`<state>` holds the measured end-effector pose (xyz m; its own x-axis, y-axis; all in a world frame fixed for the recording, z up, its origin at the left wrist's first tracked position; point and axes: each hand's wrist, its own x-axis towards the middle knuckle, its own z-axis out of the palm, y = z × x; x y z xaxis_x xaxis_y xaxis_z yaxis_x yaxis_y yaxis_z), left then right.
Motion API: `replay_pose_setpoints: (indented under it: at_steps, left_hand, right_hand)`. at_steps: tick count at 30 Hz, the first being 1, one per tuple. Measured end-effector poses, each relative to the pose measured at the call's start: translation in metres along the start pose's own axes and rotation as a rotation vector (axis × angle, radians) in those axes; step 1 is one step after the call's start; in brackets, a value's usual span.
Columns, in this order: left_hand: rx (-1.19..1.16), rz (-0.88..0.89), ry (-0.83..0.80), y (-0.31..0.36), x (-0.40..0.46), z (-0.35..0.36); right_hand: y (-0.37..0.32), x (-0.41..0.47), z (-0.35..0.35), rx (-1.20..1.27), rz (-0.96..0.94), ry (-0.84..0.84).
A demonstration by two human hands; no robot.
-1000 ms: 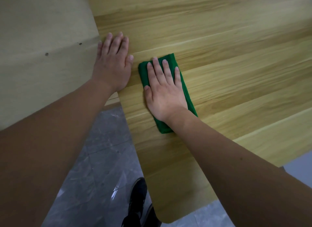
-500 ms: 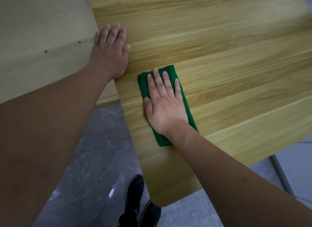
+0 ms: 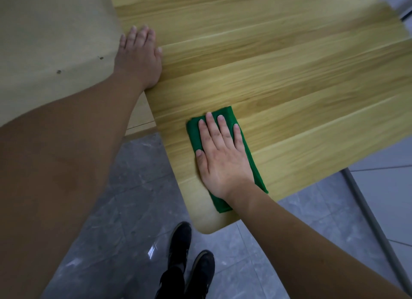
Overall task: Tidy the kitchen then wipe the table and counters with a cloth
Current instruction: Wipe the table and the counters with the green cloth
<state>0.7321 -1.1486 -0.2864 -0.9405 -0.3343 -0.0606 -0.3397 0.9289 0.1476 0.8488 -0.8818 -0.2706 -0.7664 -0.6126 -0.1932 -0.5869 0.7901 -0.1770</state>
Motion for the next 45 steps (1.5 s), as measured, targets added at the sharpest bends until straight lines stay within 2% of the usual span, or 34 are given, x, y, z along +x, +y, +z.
replay_pose_setpoints:
  at_steps: [3, 9, 12, 22, 29, 45]
  left_hand:
    - [-0.029, -0.029, -0.01, 0.011, -0.016, -0.002]
    - [-0.086, 0.062, 0.001, 0.046, -0.1, 0.013]
    - [-0.116, 0.021, 0.001, 0.049, -0.121, 0.02]
    - [-0.14, -0.011, 0.003, 0.05, -0.121, 0.019]
    - [-0.073, 0.078, -0.017, 0.038, -0.115, 0.011]
    - [-0.083, 0.124, -0.042, 0.024, -0.109, 0.006]
  right_hand:
    - [0.001, -0.009, 0.001, 0.016, 0.0, 0.01]
    - [0.003, -0.029, 0.003, 0.01, 0.012, 0.003]
    - [0.003, -0.038, 0.005, 0.012, 0.014, 0.002]
    - [0.004, -0.05, 0.007, -0.007, 0.022, -0.008]
    - [-0.002, -0.05, 0.008, -0.01, 0.039, -0.019]
    - [-0.047, -0.056, 0.019, 0.0, -0.035, -0.022]
